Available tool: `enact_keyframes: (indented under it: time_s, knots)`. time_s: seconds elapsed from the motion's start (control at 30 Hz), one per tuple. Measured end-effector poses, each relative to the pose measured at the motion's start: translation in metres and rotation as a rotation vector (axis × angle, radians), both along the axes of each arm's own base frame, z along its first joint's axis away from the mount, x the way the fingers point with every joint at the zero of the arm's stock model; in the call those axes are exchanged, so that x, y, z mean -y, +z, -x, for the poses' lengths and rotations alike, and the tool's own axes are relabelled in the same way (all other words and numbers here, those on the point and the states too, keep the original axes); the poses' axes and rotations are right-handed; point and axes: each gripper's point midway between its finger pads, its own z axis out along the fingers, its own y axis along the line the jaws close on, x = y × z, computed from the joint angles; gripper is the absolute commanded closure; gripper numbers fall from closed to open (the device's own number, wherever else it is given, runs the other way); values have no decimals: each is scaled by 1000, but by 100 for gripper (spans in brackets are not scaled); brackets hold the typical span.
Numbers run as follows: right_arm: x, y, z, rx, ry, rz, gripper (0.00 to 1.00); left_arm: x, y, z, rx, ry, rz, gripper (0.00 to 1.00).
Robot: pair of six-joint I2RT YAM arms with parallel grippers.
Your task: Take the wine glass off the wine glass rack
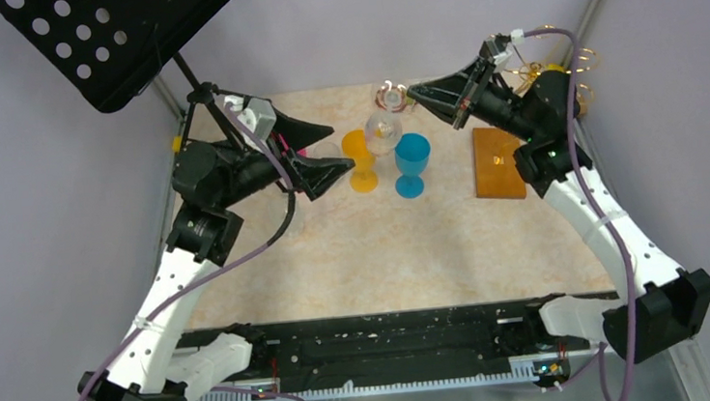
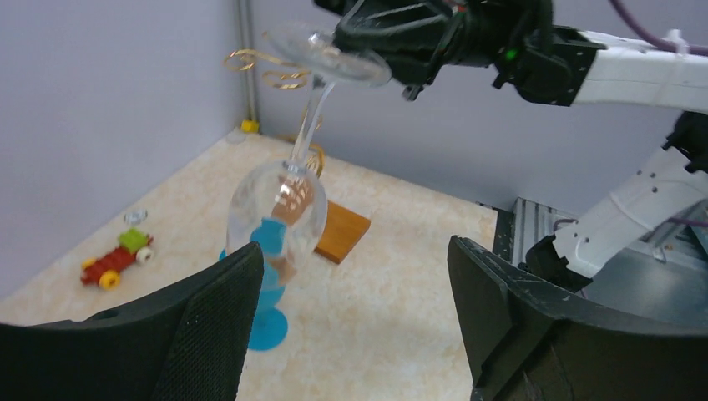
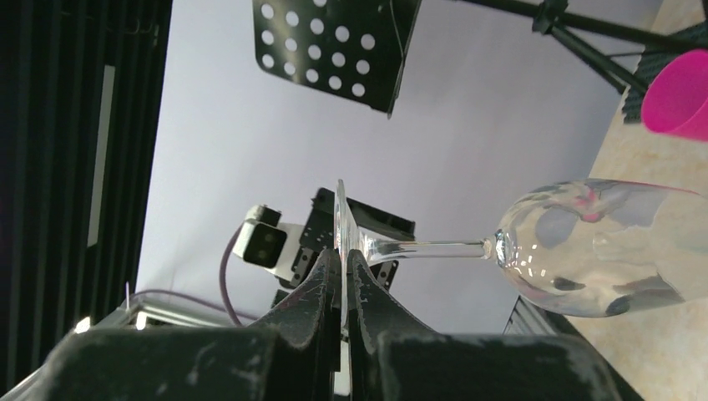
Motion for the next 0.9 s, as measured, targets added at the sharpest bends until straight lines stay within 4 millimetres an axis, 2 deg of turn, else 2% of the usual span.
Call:
enact_keyframes:
  time_s: [0.2,0.33,0.5,0.6,0.7,0.9]
  knots:
    - [-1,5,33,6,45,-17,100,21,23,30,229,-197,-29,15]
    - [-8,11,54,19,89,-33,100,40,22,40,287,-309,-51,19]
    - [-16,6,73,3,162,-48,100,69,12,41,286,-383,-64,22]
    - [-16,-1,74,-16,170,-48,100,81,5,35,259,-376,-66,32]
    - [-16,-7,75,-32,178,-51,100,90,3,27,242,-353,-60,48]
    - [-16,-7,76,-29,184,-53,100,92,2,18,228,-315,-44,67]
